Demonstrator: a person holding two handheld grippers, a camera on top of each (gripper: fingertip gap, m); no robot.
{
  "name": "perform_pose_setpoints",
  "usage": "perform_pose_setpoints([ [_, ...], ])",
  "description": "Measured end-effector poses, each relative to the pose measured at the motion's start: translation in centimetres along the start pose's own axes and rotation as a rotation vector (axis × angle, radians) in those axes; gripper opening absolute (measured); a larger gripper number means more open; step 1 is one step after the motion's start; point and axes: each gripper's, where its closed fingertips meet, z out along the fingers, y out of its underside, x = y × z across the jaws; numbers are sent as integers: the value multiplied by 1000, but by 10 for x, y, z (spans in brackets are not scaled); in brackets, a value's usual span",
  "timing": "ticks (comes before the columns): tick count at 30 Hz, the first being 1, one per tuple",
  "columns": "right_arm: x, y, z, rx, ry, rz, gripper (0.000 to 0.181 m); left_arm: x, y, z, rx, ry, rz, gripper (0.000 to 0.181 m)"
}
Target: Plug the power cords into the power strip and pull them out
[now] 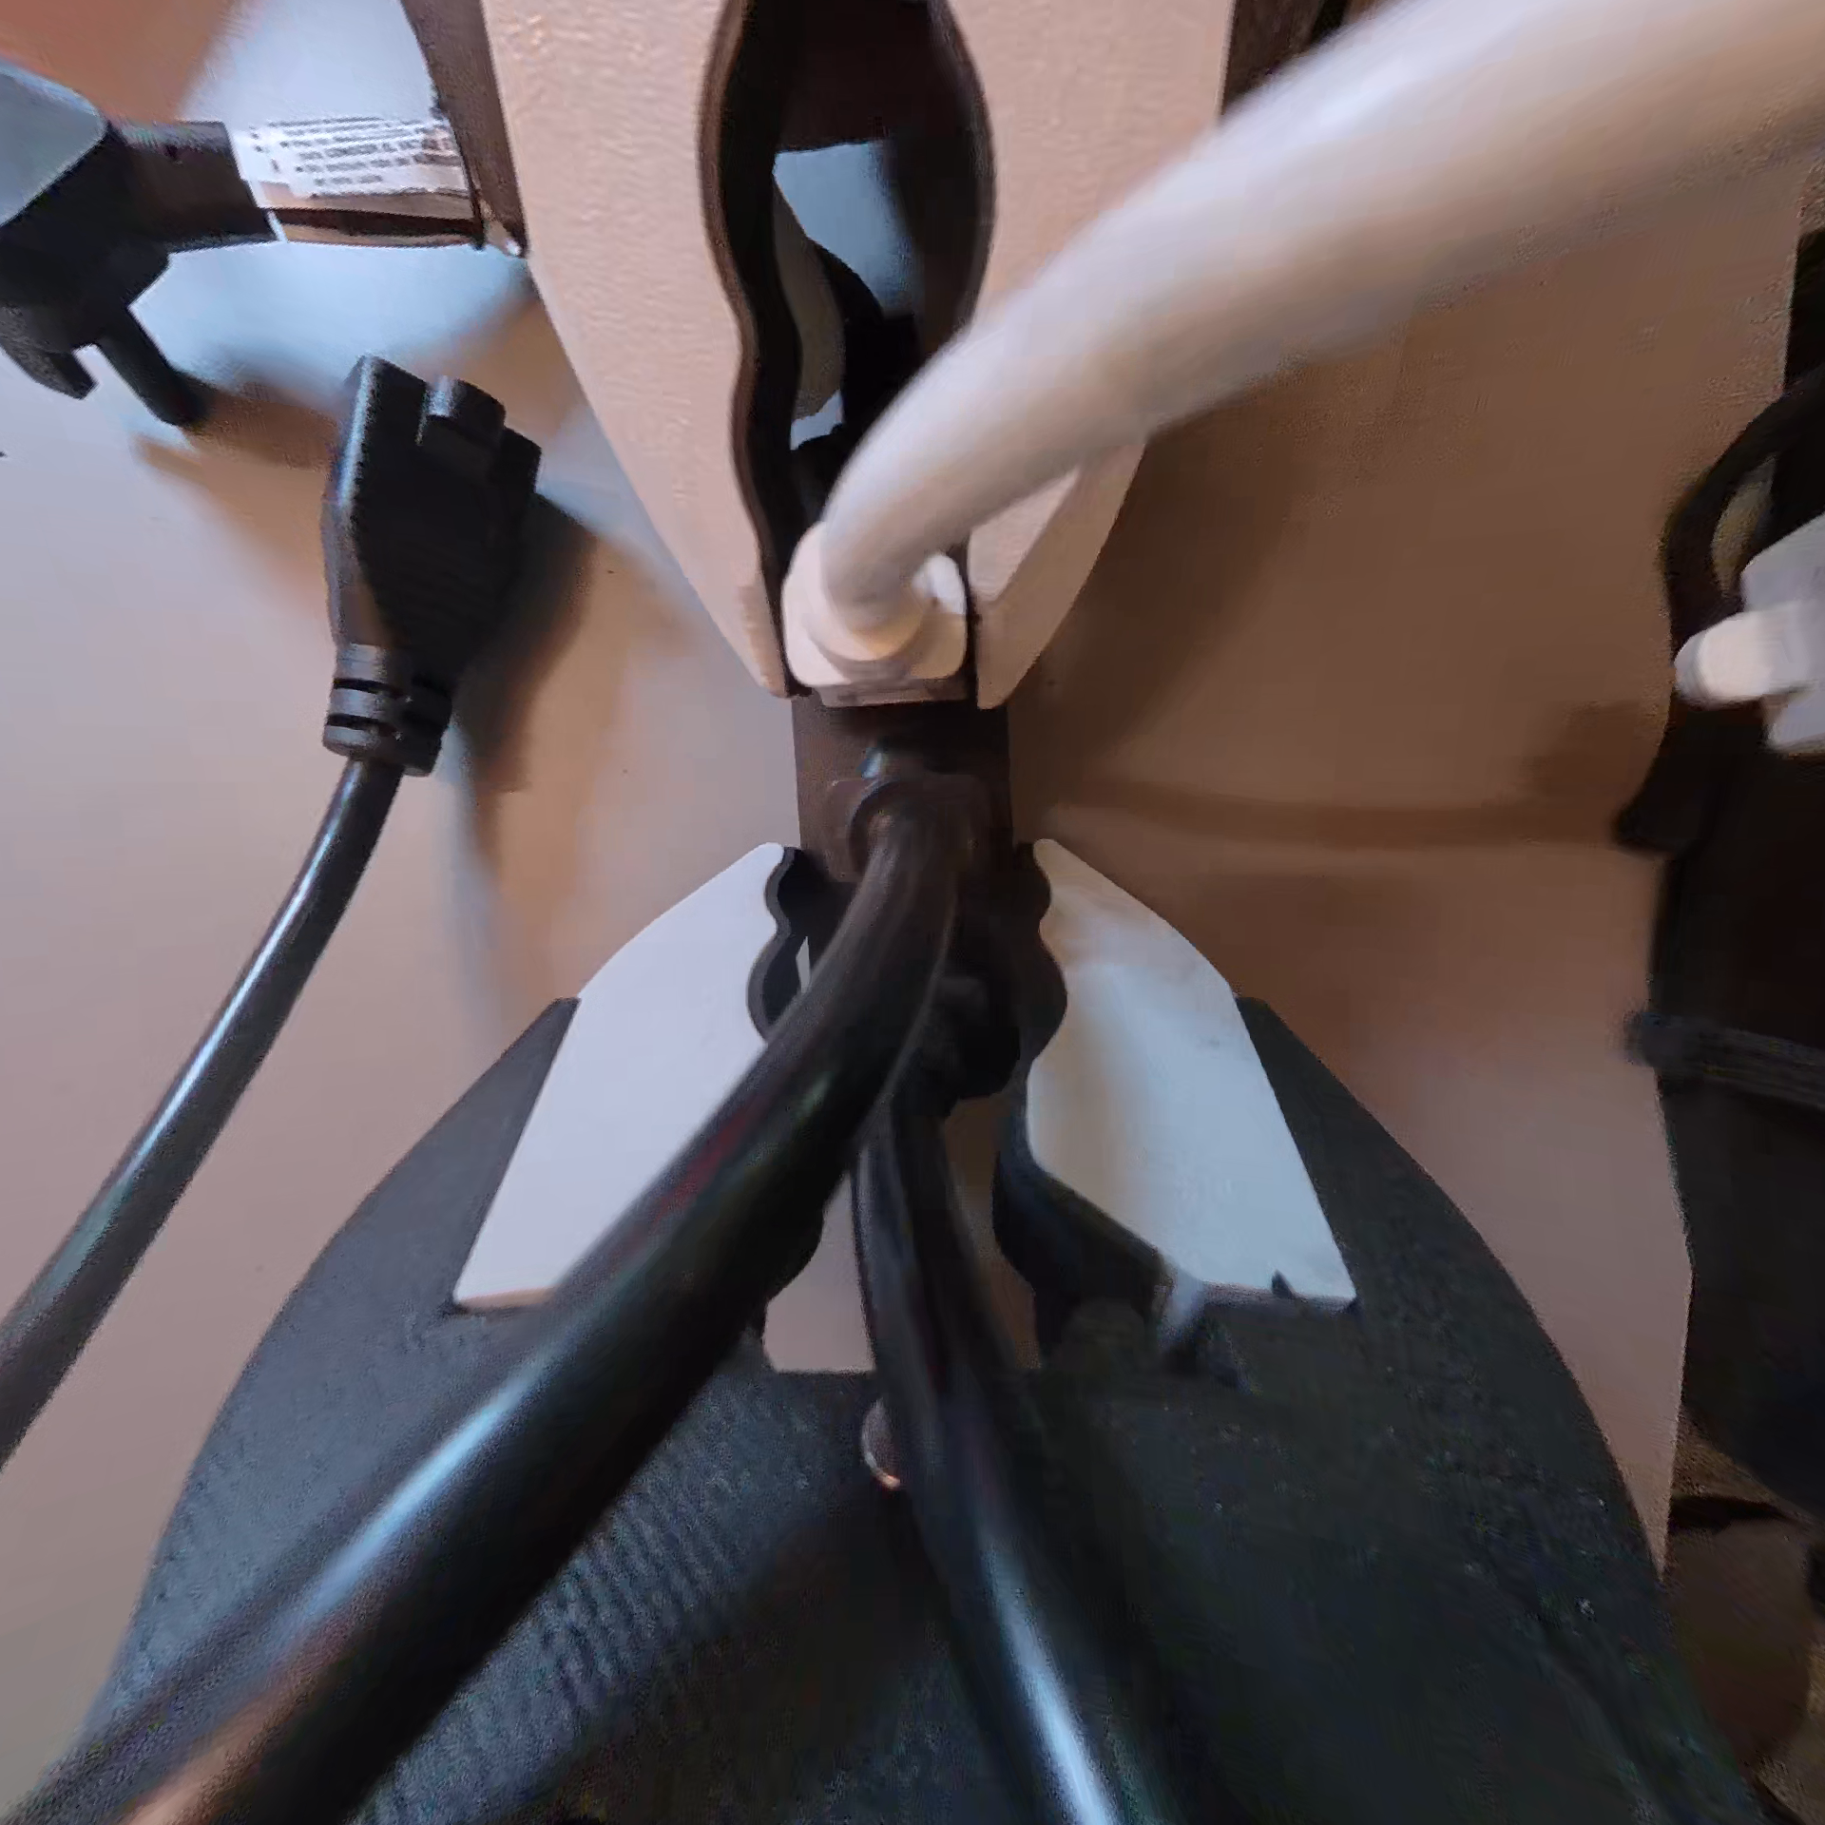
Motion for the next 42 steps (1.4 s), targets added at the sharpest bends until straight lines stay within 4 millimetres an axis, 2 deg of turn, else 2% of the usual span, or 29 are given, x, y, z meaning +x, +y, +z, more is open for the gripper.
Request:
perform_pose_setpoints([
  [3, 3, -2, 0, 11, 0, 0, 23, -2, 0, 0, 0, 25, -21, 42],
  [6, -4, 0, 0, -27, 100, -254, 23, -3, 1, 3, 1, 62, -44, 45],
  [9, -2, 0, 0, -8, 83, -178, 23, -3, 1, 3, -5, 55, -22, 43],
  [13, 8, -3, -2, 24, 32, 19, 23, -4, 1, 3, 1, 61, -54, 43],
  [14, 8, -3, -2, 23, 42, 6, 23, -5, 1, 2, 5, 73, -65, 43],
  [17, -1, -1, 0, -25, 130, -266, 23, -6, 3, 3, -14, 59, -41, 45],
  [19, -4, -2, -1, 8, 82, -209, 22, -3, 3, 3, -10, 72, -37, 46],
  [23, 5, -7, -2, 51, 25, -21, 23, -3, 1, 1, 15, 85, -72, 43],
  [28, -5, 0, 0, -1, 67, -252, 23, 1, 3, 4, -18, 55, -37, 44],
  [37, -6, 1, 1, -4, 24, -200, 24, 5, -3, 2, 39, 48, -10, 47],
  [42, -6, 0, 1, -4, 24, -193, 24, 0, -5, -5, 45, 14, 14, 37],
])
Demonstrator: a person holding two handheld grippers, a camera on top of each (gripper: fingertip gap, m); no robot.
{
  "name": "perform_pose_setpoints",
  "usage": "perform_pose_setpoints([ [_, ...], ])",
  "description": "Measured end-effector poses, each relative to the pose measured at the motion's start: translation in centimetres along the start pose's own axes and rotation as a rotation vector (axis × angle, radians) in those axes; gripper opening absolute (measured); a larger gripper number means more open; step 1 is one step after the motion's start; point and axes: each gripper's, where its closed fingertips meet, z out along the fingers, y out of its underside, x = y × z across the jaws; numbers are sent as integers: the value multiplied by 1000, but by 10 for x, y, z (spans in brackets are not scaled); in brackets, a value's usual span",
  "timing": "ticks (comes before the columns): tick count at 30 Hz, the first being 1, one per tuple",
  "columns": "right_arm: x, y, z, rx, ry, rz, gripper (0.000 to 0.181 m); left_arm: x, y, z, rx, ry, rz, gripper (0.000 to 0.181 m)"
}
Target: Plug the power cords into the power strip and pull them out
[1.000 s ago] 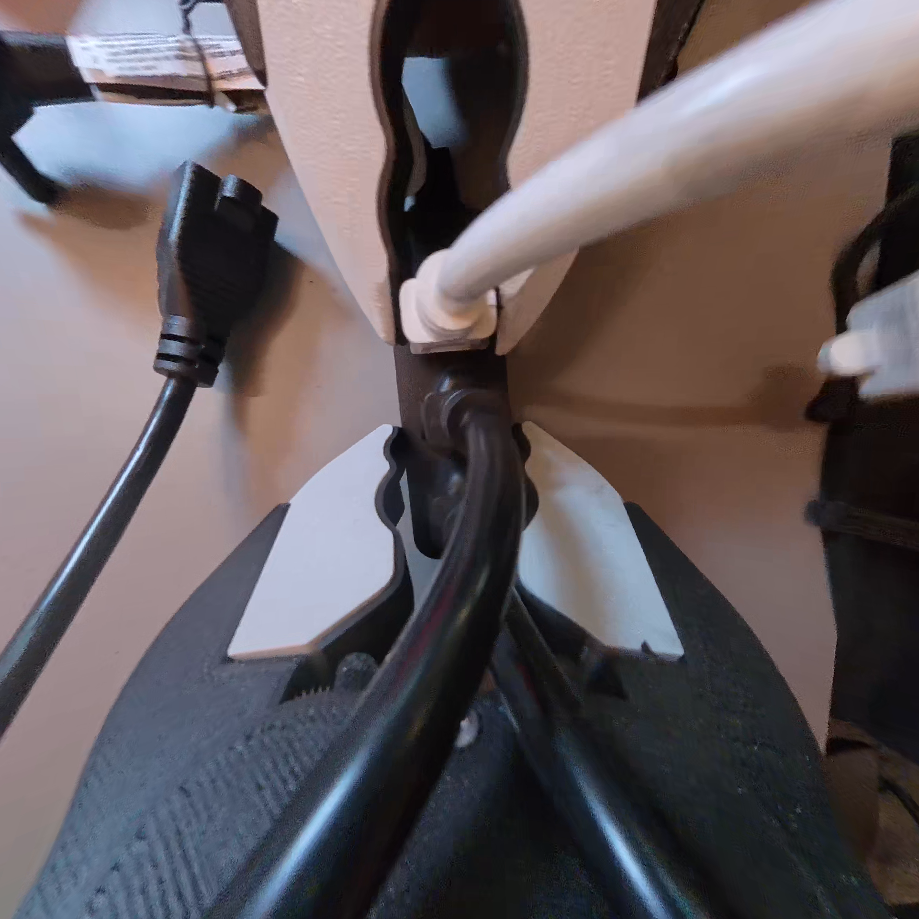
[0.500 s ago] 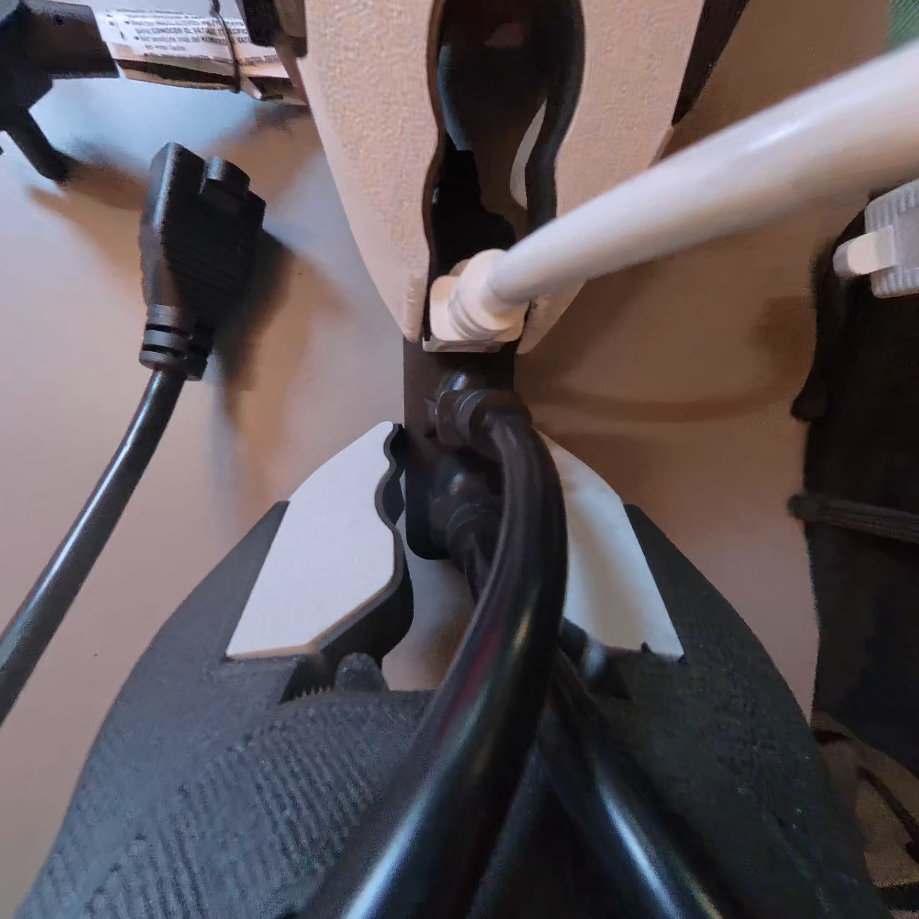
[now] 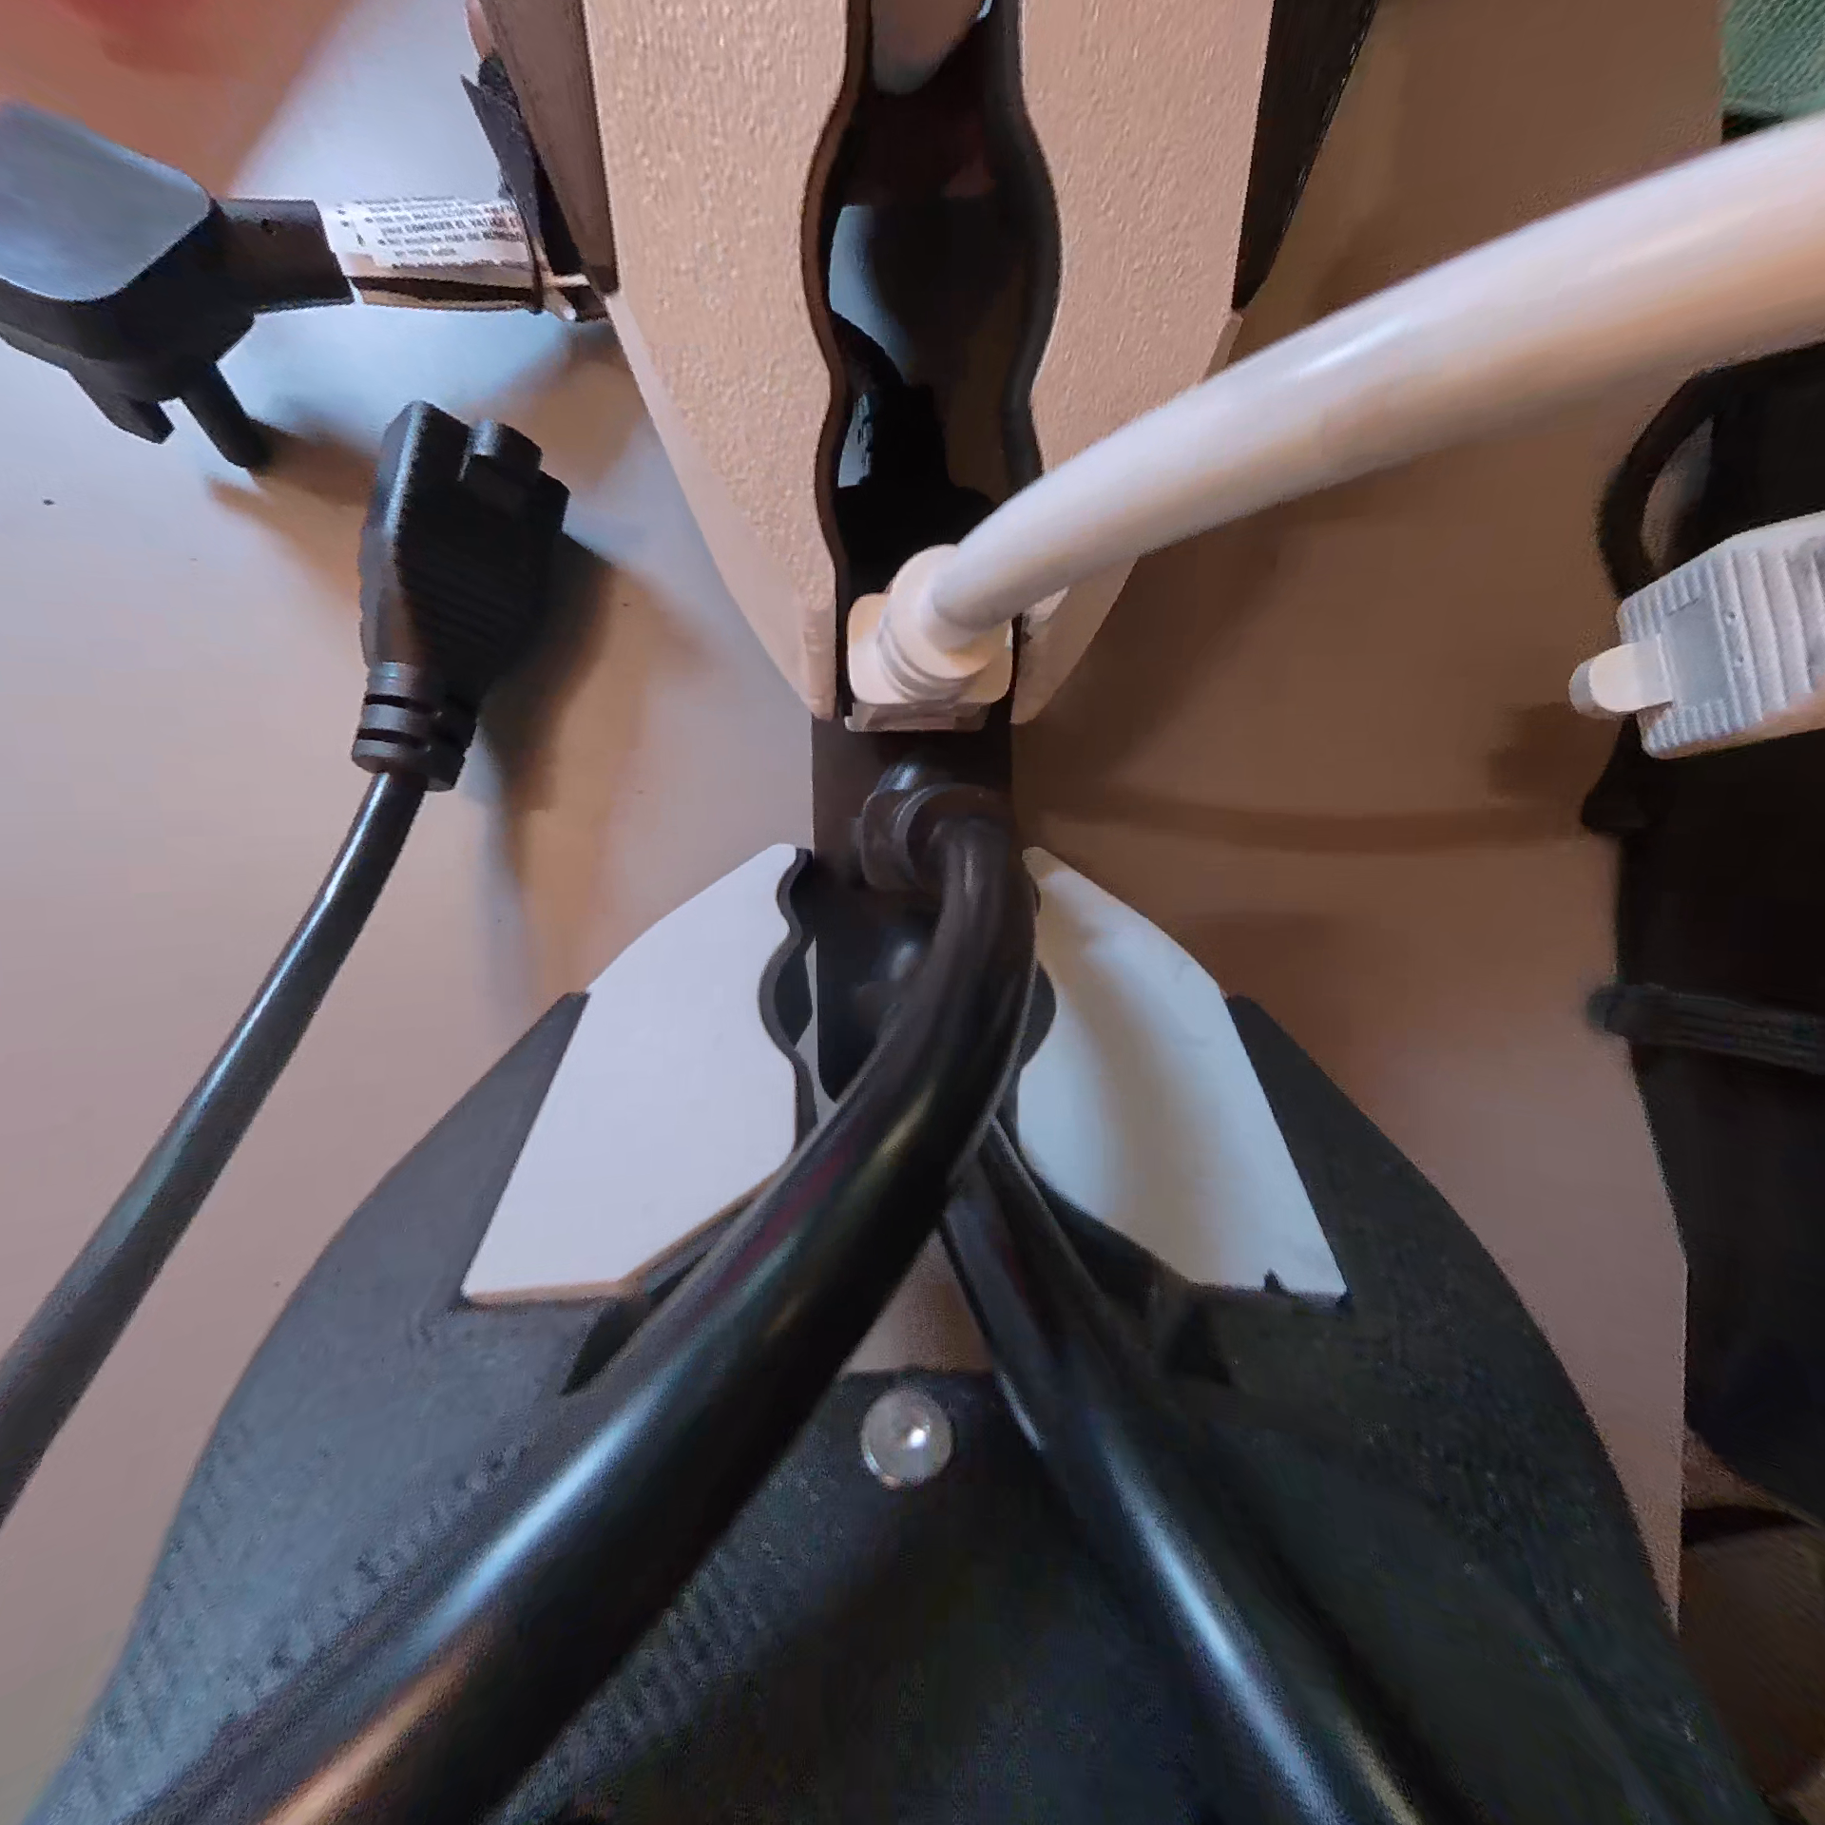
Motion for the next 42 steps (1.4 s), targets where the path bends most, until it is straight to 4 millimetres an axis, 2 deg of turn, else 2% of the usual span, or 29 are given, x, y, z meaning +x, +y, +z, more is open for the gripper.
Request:
perform_pose_setpoints([
  [11, -1, -1, -1, 13, -41, 115, 25, 2, 5, -2, -75, 16, 22, 38],
  [17, 1, 0, -2, 10, -9, 72, 24, -1, 7, -8, -60, 6, -16, 33],
  [19, 2, 0, -2, 10, -12, 79, 24, 0, 9, -9, -67, 2, -13, 26],
  [27, 0, 0, -2, 10, -9, 57, 24, 4, 9, -7, -79, -16, 27, 25],
  [34, 4, -1, -3, 18, 24, 123, 23, 6, 7, -5, -73, -9, 29, 24],
  [39, -5, -5, -2, 26, 57, -48, 22, 7, 8, -6, -70, 21, -26, 24],
  [42, -4, -9, -2, 57, 33, 25, 22, 9, 8, -7, -57, 32, -25, 23],
])
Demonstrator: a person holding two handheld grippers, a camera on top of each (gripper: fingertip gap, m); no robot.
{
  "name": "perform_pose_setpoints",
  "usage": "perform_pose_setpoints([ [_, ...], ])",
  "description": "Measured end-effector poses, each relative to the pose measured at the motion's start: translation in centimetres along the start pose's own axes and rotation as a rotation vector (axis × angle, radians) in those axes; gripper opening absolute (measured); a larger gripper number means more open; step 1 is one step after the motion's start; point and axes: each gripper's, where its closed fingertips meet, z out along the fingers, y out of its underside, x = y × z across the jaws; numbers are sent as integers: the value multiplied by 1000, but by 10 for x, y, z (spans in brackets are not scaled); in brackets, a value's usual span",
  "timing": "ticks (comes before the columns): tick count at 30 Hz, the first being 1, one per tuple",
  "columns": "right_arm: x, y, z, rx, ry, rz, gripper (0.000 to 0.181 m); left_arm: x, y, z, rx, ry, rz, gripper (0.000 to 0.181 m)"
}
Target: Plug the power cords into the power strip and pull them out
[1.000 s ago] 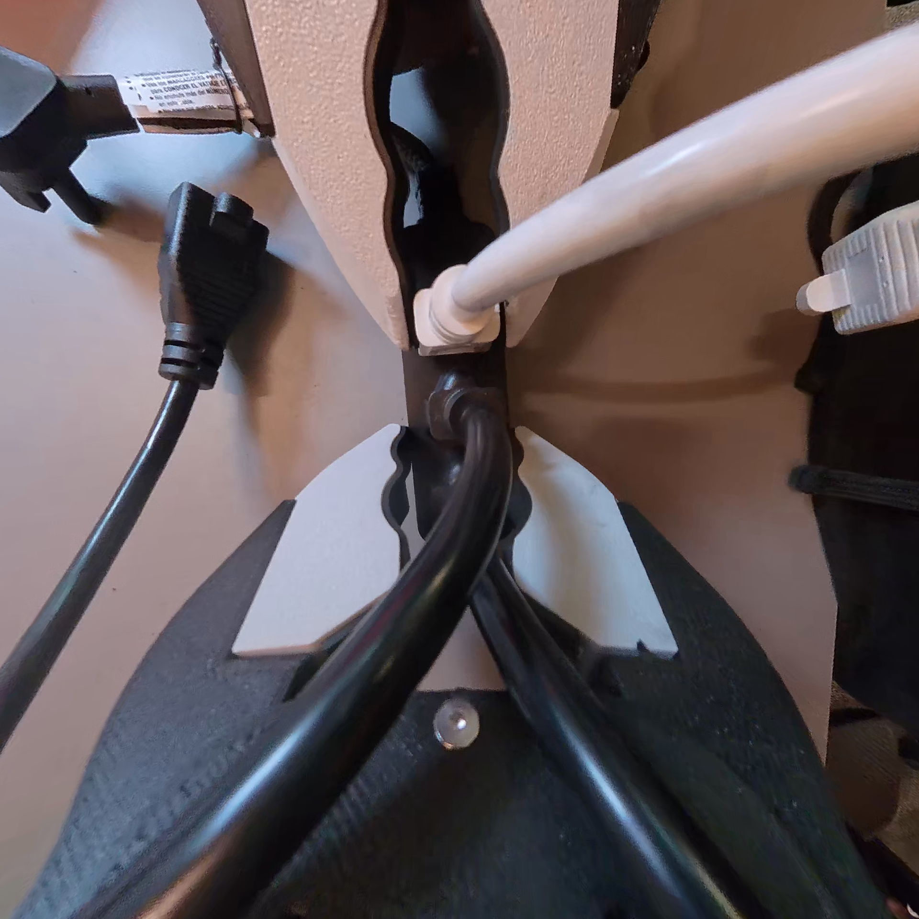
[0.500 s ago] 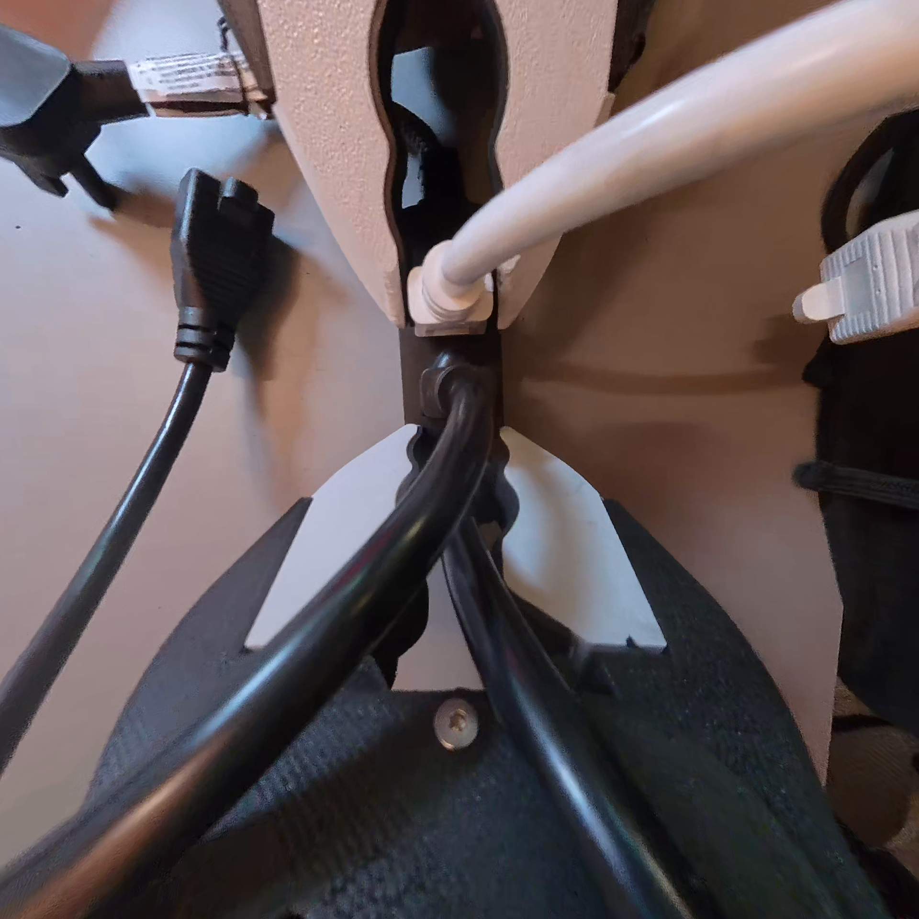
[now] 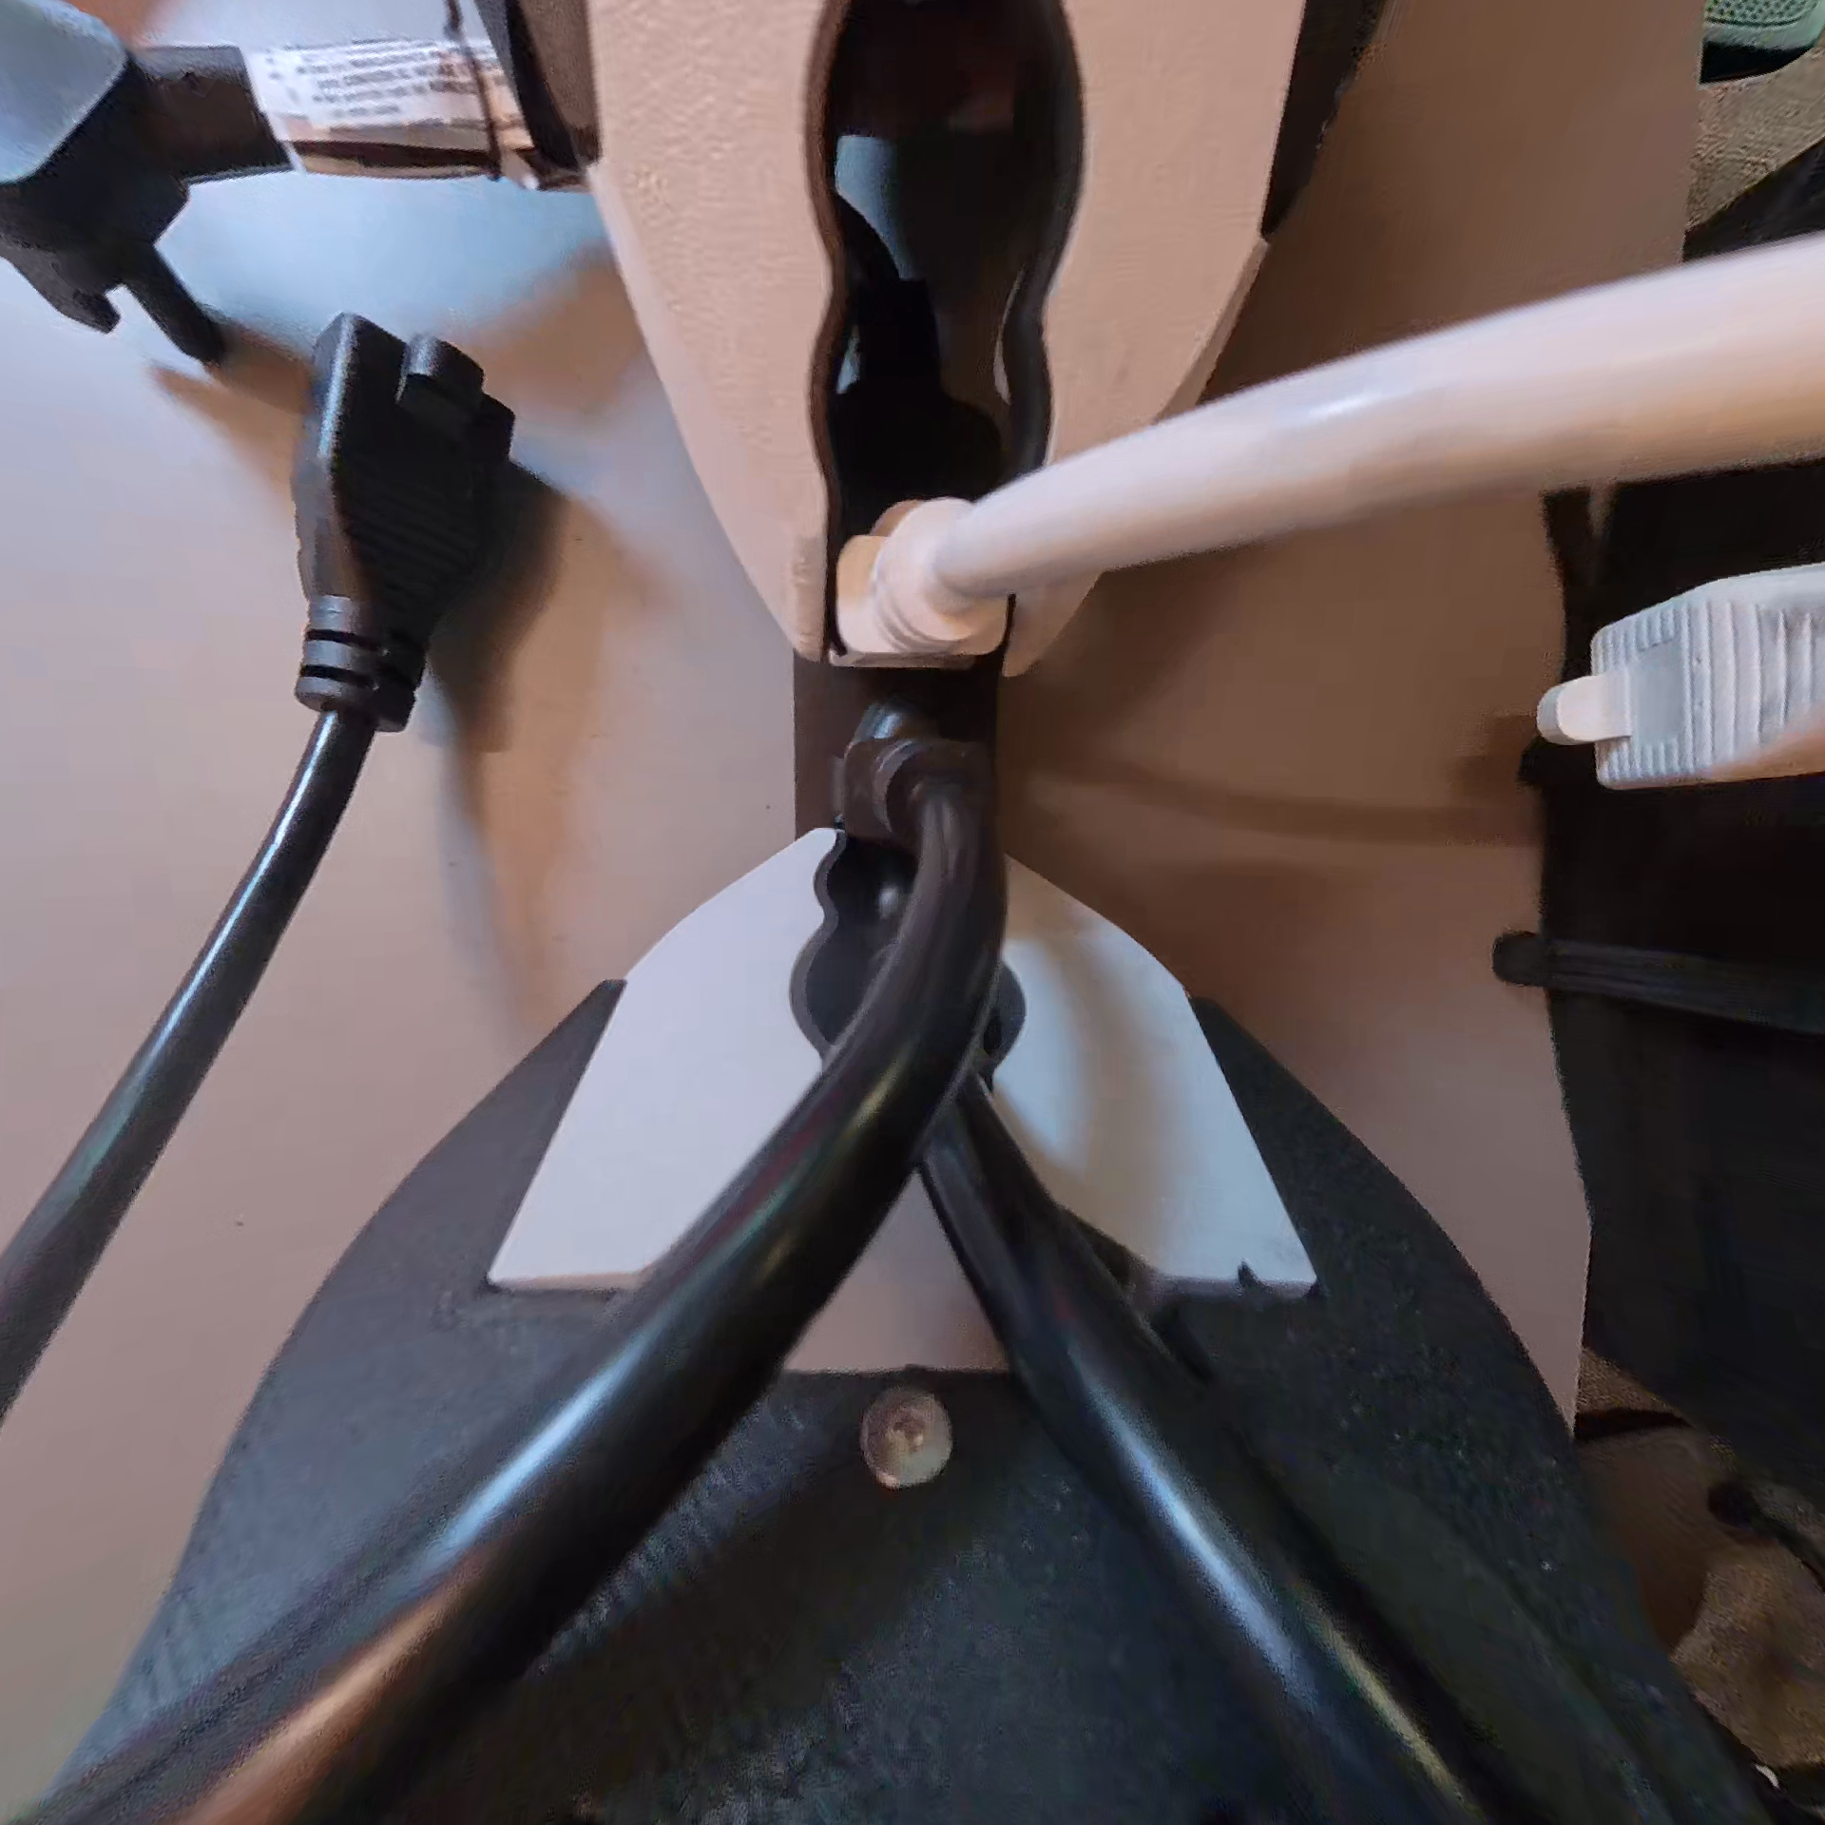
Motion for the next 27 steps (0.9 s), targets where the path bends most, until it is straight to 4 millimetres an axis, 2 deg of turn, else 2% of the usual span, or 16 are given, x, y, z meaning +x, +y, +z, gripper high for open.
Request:
perform_pose_setpoints([
  [2, 3, -5, -2, 46, -29, 105, 21, 3, -2, -1, 20, 19, -8, 23],
  [5, 8, -5, -1, 55, -8, 163, 21, 1, -2, -1, 9, 25, -30, 24],
  [7, 4, -5, 0, 35, 44, 45, 21, 0, 0, -2, -17, 9, -23, 23],
  [9, -10, -5, 2, -8, 70, -242, 22, 3, 2, -1, -35, 16, -13, 22],
  [11, -17, -7, 3, 2, 42, -289, 22, 5, 1, 0, -29, 35, -29, 21],
  [13, -15, -7, 3, 20, 19, -196, 22, 4, 1, 0, -37, 17, -20, 21],
  [17, 6, -9, 1, 76, -51, 183, 20, -5, -1, -2, -38, -27, -39, 23],
  [18, 8, -9, 1, 82, -52, 213, 20, -6, 0, -2, -39, -32, -44, 23],
  [19, 5, -8, 2, 64, -22, 152, 20, -7, 1, -2, -51, -42, -37, 22],
  [21, -9, -6, 5, 18, 39, -173, 22, -3, 3, -1, -52, -15, -46, 28],
  [22, -16, -5, 5, 3, 32, -239, 23, -1, 2, 0, -51, -6, -40, 21],
  [23, -17, -4, 5, 14, 10, -203, 23, 0, 2, 0, -61, -14, -23, 21],
  [26, 2, -8, 2, 61, -59, 128, 21, -5, 0, -1, -52, -40, -34, 23],
  [27, 3, -10, 1, 79, -57, 154, 21, -5, -1, -1, -46, -39, -34, 22],
])
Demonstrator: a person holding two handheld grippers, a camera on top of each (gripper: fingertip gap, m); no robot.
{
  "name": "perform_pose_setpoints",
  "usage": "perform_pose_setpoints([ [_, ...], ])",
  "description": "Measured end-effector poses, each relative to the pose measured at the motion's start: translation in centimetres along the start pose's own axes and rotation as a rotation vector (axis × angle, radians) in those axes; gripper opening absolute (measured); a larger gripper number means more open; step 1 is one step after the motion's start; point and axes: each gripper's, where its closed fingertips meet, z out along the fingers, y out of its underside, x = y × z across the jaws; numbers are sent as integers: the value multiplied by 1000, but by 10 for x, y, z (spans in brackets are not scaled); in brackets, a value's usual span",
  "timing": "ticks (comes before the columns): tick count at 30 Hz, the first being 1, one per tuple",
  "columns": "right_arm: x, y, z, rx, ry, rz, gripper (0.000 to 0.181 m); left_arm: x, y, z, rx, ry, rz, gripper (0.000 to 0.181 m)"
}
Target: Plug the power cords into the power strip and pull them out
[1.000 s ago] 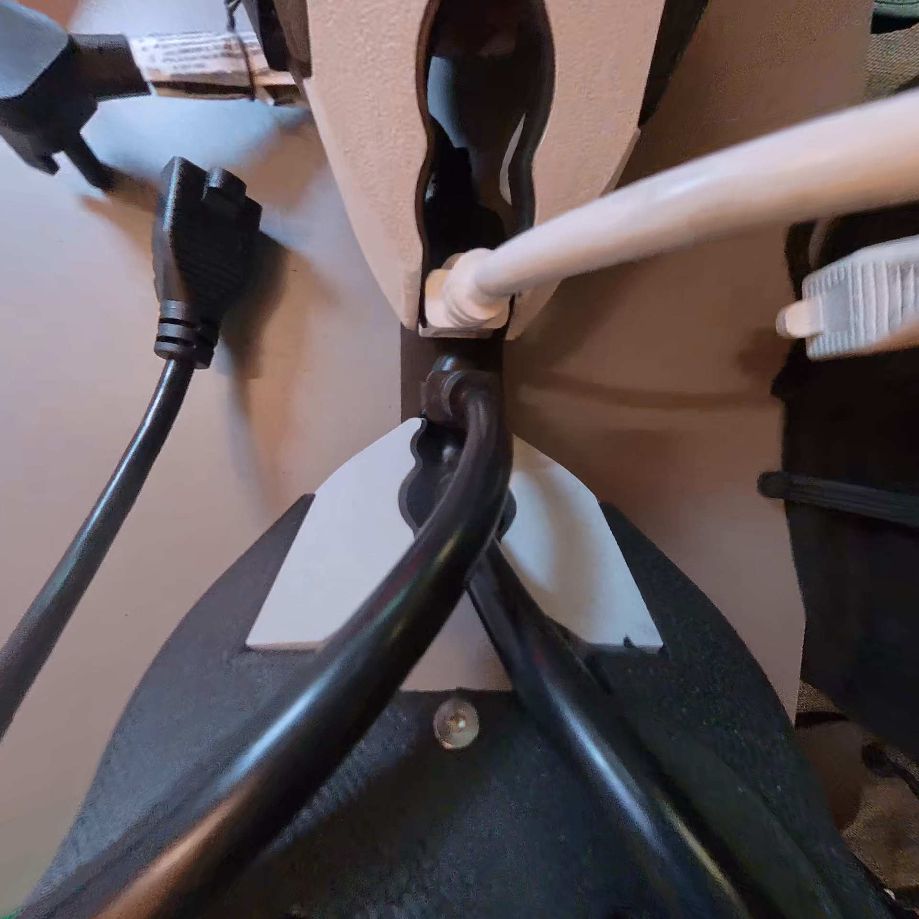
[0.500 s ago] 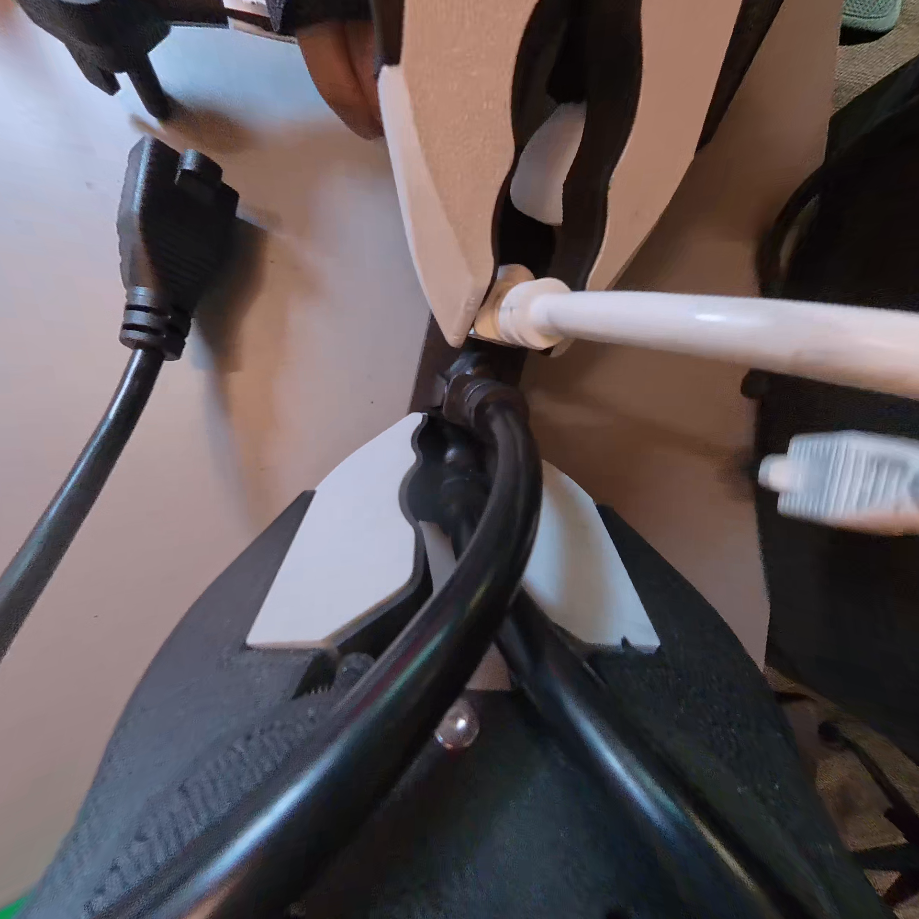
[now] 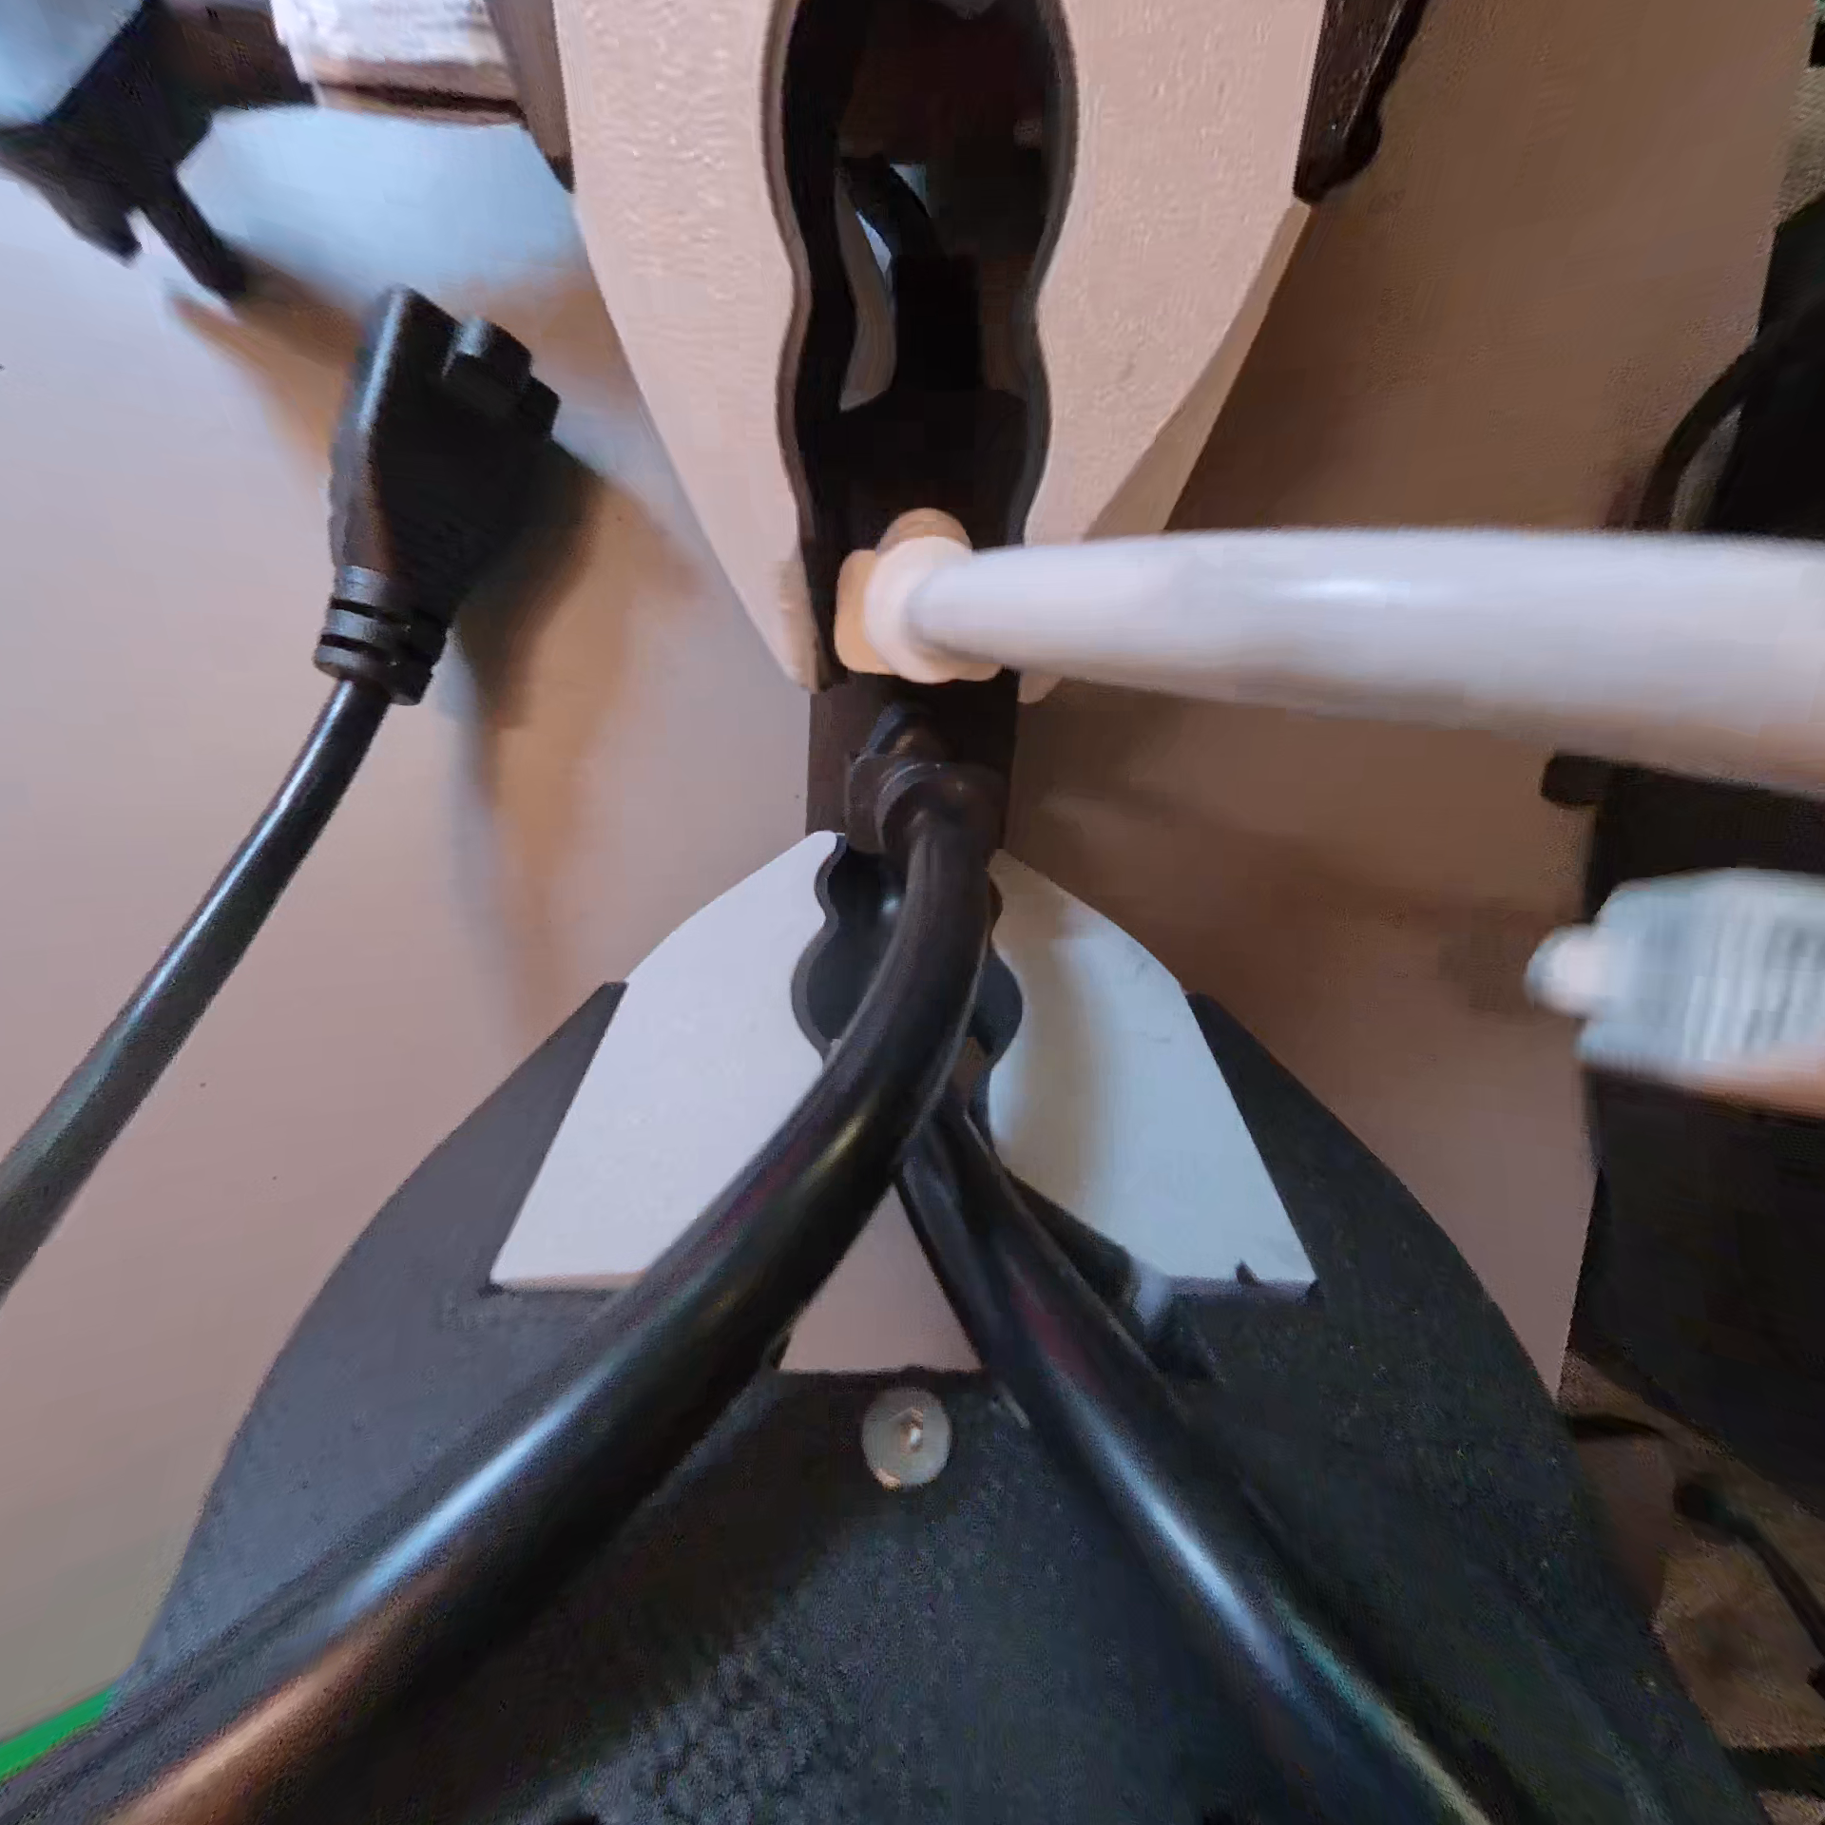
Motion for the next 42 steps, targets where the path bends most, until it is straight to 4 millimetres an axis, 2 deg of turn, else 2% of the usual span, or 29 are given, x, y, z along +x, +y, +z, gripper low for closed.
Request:
perform_pose_setpoints([
  [2, -11, 3, 2, -26, 36, -178, 22, 3, 1, 0, -1, 10, 11, 22],
  [3, -20, 5, 3, -43, 44, -324, 22, 7, 1, 1, 5, 26, 11, 29],
  [4, -23, 5, 4, -61, 50, -386, 23, 9, 1, 1, 5, 32, 16, 22],
  [5, -21, 6, 4, -48, 37, -320, 23, 8, 2, 1, -1, 22, 18, 21],
  [7, -6, 1, 0, -9, -4, -58, 21, 4, 0, 1, 6, -3, 7, 23],
  [8, -3, 0, 0, 4, -14, 0, 21, 2, 0, 1, 13, -6, -1, 22],
  [11, -16, 4, 3, -32, 29, -251, 23, 6, 2, 1, 13, 1, 2, 22],
  [12, -16, 5, 4, -52, 33, -276, 24, 6, 3, 0, 11, -3, -1, 22],
  [14, -12, 8, 5, -64, 12, -216, 24, 5, 3, 0, 16, -16, -35, 23],
  [18, -7, 11, 2, -82, 35, -183, 33, 5, 2, 0, 38, -42, -42, 44],
  [20, -6, 19, -2, -128, 44, -172, 30, 3, 5, 1, 13, -63, -20, 49],
  [23, -10, 24, -4, -153, 77, -226, 23, 3, 11, 6, -35, -76, 27, 41],
  [28, -11, 21, -5, -129, 160, -307, 23, 6, 9, 8, -32, -36, 27, 41],
  [31, -12, 21, -6, -128, 129, -296, 23, 8, 9, 10, -15, -6, 19, 41],
  [34, -15, 16, -5, -99, 129, -327, 23, 10, 8, 9, 0, 14, 22, 41],
  [39, -13, -1, -5, 12, 80, -157, 24, 15, 6, 11, 10, 14, 23, 41],
  [40, -7, -29, -11, 198, 78, -40, 22, 29, -1, 20, 26, 72, 25, 41],
  [41, 0, -35, -8, 167, 75, -43, 23, 52, -16, 27, 65, 173, 38, 42],
  [42, -6, -34, -5, 83, 106, -269, 23, 60, -23, 32, 49, 166, 123, 43],
])
